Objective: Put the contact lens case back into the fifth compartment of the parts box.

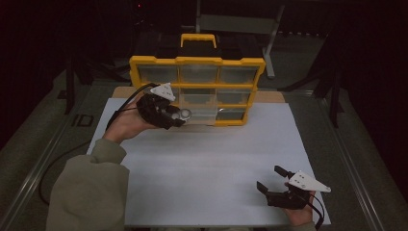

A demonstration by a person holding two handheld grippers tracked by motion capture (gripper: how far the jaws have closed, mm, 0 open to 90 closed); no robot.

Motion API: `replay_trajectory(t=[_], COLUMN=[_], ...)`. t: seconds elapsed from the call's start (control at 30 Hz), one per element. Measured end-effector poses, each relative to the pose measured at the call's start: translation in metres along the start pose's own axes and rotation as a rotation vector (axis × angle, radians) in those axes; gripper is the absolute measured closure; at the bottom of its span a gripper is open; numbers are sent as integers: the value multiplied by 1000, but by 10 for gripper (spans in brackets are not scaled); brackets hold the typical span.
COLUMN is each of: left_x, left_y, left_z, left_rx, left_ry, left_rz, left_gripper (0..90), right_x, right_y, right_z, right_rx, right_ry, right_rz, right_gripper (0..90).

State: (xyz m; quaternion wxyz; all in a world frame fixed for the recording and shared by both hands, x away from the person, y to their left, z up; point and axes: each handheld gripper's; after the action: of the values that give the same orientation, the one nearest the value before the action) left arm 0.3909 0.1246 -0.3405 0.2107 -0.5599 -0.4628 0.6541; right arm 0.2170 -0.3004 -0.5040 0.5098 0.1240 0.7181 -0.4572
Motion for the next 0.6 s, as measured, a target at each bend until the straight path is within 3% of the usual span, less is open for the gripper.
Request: replay_trajectory(t=[0.6], left_x=[-16], left_y=[-4], left_z=[-18], left_rx=[-40], left_ry=[-48], left_rz=[-11], left_gripper=[494], right_x=[0], right_y=[1], right_z=[0], right_rx=[-8], right_ry=[2], right_rz=[-4], right_gripper=[85])
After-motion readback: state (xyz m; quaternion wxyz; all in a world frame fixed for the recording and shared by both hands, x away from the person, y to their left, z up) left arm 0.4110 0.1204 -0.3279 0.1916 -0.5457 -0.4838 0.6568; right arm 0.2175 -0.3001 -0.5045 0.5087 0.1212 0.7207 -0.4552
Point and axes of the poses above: each handheld gripper's, and its own axes: y roughly forward along the jaws, x roughly out of its underside, z roughly to its right, and after that the axes turned 10 degrees about -z, right-handed
